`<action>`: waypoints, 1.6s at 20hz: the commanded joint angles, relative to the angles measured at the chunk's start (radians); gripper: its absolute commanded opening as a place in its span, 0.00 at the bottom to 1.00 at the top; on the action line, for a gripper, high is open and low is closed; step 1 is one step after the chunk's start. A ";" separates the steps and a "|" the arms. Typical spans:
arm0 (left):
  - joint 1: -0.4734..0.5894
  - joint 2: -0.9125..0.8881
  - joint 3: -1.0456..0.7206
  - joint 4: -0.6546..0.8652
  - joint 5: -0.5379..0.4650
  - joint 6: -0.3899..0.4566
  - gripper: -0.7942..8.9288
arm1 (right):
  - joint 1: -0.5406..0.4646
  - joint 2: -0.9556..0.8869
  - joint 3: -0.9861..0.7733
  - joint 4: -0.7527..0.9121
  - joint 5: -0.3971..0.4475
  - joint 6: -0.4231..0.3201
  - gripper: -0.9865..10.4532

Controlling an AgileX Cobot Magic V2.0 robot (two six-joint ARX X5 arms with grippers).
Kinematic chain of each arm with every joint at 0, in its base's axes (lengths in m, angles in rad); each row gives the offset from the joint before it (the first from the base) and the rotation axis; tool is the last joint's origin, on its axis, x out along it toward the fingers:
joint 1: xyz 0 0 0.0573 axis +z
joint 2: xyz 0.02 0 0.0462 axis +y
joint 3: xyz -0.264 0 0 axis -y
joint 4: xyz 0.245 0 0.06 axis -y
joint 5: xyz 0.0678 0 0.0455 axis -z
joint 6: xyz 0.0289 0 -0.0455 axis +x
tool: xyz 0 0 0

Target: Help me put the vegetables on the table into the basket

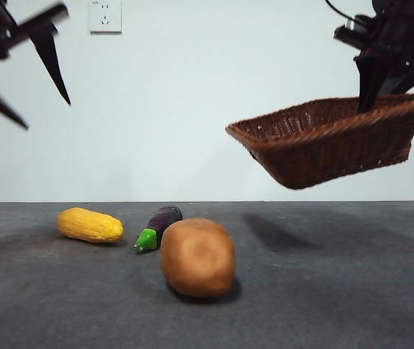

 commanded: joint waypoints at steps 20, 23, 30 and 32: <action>-0.105 0.457 0.209 0.038 -0.285 -0.279 0.66 | 0.002 -0.029 0.005 -0.082 -0.011 -0.098 0.07; -0.108 0.485 0.212 0.039 -0.307 -0.285 0.59 | 0.002 -0.030 0.005 -0.083 -0.014 -0.103 0.07; -0.111 0.539 0.212 0.034 -0.317 -0.269 0.59 | 0.002 -0.030 0.005 -0.083 -0.015 -0.107 0.07; -0.111 0.546 0.212 0.037 -0.308 -0.270 0.54 | 0.002 -0.030 0.005 -0.083 -0.015 -0.107 0.07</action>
